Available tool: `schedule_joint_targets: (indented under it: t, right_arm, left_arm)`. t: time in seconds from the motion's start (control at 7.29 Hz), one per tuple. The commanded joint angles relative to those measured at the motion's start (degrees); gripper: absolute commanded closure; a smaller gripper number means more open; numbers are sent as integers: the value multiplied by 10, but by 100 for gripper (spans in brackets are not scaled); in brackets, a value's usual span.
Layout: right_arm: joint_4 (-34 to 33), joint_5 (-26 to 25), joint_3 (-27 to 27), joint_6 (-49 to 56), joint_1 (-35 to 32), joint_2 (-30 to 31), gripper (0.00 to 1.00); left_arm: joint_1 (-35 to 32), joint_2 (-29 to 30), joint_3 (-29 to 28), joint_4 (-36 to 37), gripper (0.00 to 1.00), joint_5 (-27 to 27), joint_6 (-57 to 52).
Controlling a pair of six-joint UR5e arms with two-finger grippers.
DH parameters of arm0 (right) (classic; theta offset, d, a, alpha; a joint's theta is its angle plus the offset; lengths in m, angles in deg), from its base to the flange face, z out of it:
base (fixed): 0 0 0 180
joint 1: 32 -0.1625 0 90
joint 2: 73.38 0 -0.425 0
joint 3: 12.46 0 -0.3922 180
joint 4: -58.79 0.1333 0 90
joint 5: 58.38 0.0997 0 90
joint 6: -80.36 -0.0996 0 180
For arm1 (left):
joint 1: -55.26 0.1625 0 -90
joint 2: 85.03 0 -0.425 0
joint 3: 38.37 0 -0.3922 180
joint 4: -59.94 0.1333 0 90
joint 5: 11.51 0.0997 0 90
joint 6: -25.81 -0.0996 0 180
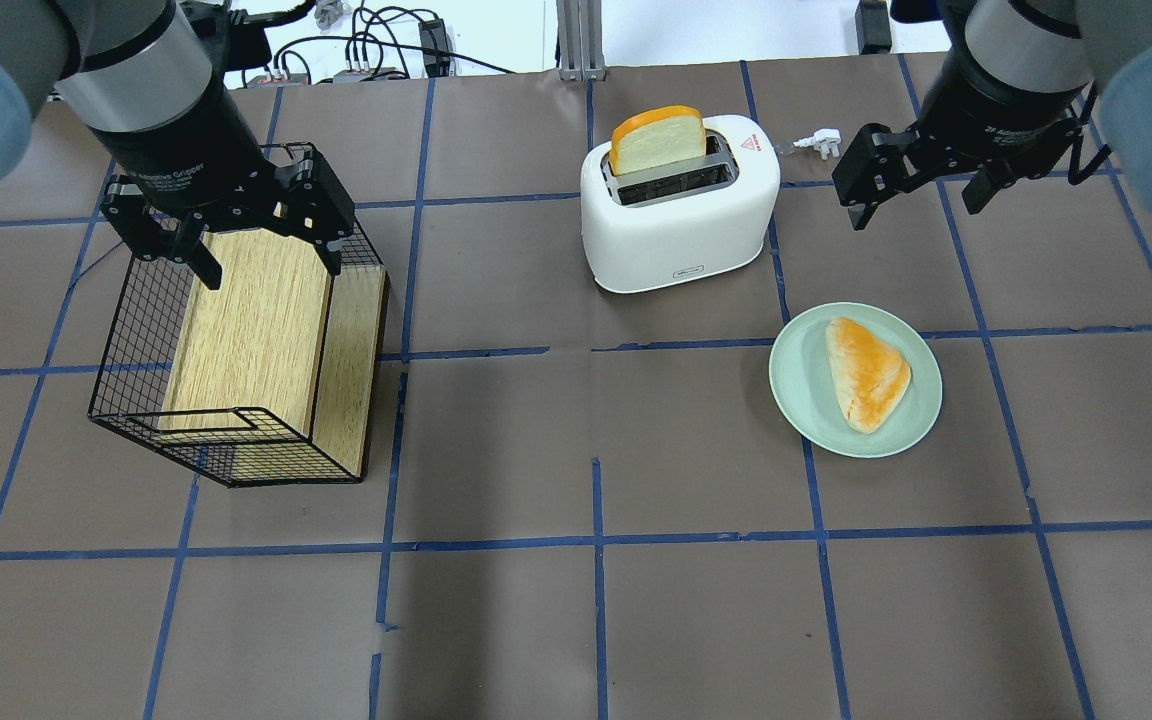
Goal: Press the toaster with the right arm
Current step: 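Move the right gripper toward the side of the white toaster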
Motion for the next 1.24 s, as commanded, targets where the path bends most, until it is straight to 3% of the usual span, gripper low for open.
schedule_joint_targets:
  t: [0.0,0.27,0.41,0.55,0.69,0.82,1.1]
  right_arm:
    - [-2,0,-1,0,0,0,1]
    - [-2,0,-2,0,0,-1,1]
    - [-4,9,-1,1,2,-3,5]
    - [-18,36,1,9,14,-10,29]
    - [-18,41,13,9,34,-28,84]
    - [-18,67,27,18,40,-40,94]
    - [-39,94,76,35,41,-109,94]
  left_arm:
    - [0,0,0,0,0,0,0]
    - [0,0,0,0,0,0,0]
    - [0,0,0,0,0,0,0]
    - [0,0,0,0,0,0,0]
    - [0,0,0,0,0,0,0]
    - [0,0,0,0,0,0,0]
    - [0,0,0,0,0,0,0]
